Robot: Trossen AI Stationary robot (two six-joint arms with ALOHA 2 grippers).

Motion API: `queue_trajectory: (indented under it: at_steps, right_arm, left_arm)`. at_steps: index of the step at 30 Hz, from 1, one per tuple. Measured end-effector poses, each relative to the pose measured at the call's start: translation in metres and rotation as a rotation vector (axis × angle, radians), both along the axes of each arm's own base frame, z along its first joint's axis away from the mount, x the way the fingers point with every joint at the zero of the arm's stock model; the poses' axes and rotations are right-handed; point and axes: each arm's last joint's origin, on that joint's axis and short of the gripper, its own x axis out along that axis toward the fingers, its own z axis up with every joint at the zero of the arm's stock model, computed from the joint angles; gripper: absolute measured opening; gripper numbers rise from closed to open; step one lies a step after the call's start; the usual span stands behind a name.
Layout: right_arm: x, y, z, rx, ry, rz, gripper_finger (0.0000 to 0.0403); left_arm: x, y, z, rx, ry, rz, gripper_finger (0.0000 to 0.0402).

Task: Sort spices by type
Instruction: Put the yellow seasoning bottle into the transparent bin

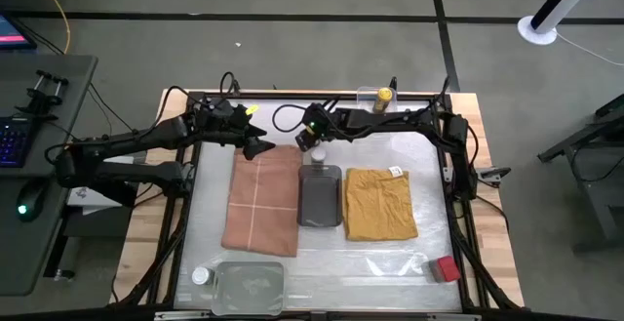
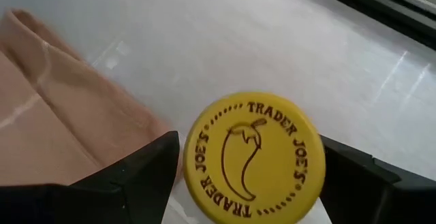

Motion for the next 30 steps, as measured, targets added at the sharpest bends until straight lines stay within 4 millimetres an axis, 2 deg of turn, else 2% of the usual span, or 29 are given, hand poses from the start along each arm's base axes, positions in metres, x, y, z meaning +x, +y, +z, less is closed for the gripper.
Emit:
queue_trajectory:
  at_steps: [5, 10, 12, 15, 18, 21, 24, 27, 30]
  right_arm:
    - [0.000, 0.000, -0.001, -0.010, 0.011, 0.016, 0.0290]
    - [-0.001, 0.000, 0.001, -0.010, 0.020, 0.019, 0.0219]
    - [-0.003, 0.001, 0.007, -0.025, 0.022, 0.041, 0.0216]
    - [-0.012, 0.003, 0.031, -0.080, 0.013, 0.072, 0.0216]
    - [-0.030, 0.003, 0.064, -0.162, 0.034, 0.069, 0.0216]
    - [-0.057, -0.003, 0.095, -0.242, 0.086, 0.008, 0.0216]
    - [-0.088, -0.015, 0.115, -0.270, 0.154, -0.091, 0.0216]
    - [-0.113, -0.031, 0.118, -0.249, 0.204, -0.212, 0.0216]
    - [-0.130, -0.048, 0.109, -0.204, 0.209, -0.322, 0.0216]
  left_arm:
    - [0.000, 0.000, 0.000, 0.000, 0.002, 0.004, 0.0351]
    - [0.000, 0.000, 0.000, 0.004, 0.004, 0.010, 0.0351]
    - [0.000, 0.001, 0.000, 0.003, 0.004, 0.022, 0.0351]
    - [0.000, 0.001, 0.000, -0.004, 0.004, 0.042, 0.0351]
    - [0.000, 0.001, 0.000, -0.004, 0.003, 0.044, 0.0351]
    - [0.000, 0.001, 0.000, -0.003, -0.002, 0.045, 0.0351]
    - [0.001, 0.002, 0.002, 0.006, -0.024, 0.045, 0.0351]
    - [0.003, 0.002, 0.005, 0.021, -0.058, 0.045, 0.0351]
    - [0.004, 0.003, 0.008, 0.031, -0.081, 0.045, 0.0351]
